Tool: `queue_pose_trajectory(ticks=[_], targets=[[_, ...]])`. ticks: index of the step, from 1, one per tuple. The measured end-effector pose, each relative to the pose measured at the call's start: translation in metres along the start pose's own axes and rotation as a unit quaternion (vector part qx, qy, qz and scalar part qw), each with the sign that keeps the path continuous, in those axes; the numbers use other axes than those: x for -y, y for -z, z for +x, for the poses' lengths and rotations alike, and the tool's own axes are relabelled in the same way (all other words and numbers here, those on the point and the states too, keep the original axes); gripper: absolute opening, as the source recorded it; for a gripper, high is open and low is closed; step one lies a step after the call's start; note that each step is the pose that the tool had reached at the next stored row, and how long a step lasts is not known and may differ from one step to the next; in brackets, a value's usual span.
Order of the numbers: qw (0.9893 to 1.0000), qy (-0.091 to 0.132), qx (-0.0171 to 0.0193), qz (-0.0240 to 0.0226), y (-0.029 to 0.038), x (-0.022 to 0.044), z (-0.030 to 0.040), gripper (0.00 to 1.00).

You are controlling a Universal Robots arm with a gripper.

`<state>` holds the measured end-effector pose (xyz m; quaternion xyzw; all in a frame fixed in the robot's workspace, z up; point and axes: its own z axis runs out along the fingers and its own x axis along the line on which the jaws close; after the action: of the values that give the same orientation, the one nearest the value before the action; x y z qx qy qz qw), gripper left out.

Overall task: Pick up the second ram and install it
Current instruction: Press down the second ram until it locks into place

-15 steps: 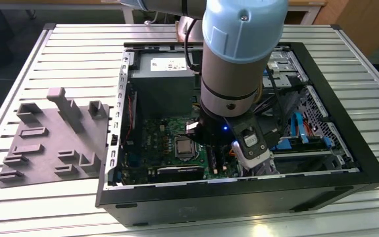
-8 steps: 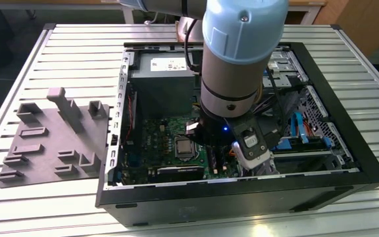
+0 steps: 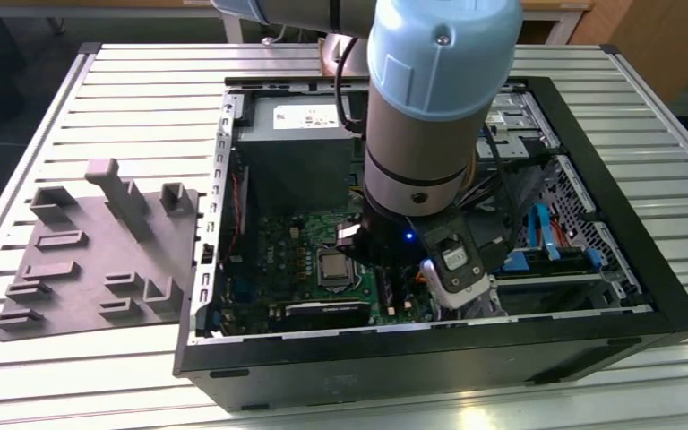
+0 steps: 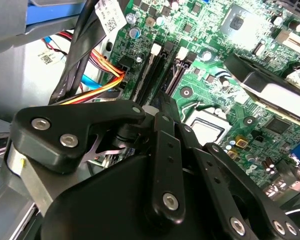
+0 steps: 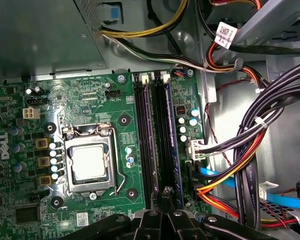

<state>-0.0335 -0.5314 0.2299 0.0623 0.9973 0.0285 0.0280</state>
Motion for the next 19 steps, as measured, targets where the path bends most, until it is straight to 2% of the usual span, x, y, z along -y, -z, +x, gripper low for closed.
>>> queue_pose_trajectory(ticks=[19], targets=[[1.0000,0.000,0.0000,0.0000,-0.0057,0.0003,0.0003,0.11]])
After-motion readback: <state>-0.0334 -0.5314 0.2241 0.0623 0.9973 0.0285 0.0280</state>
